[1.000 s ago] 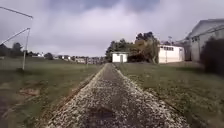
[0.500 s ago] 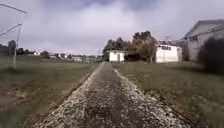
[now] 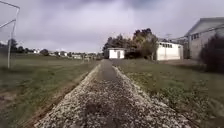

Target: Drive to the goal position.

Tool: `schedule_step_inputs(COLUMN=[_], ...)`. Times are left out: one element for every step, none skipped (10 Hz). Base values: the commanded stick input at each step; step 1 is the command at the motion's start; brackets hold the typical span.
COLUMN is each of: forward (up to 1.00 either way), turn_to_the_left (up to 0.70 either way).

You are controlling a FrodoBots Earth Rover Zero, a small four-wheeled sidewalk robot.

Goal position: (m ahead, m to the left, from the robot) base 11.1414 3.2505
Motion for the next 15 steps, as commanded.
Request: schedule_step_inputs(forward=[0.65,0.65,0.65,0.65,0.65,0.65,0.65,0.65,0.65,0.65,0.65,0.65,0.65,0.65,0.65], turn_to_the_left=[0.00,0.00,0.00,0.00,0.00,0.00,0.00,0.00,0.00,0.00,0.00,0.00,0.00,0.00,0.00])
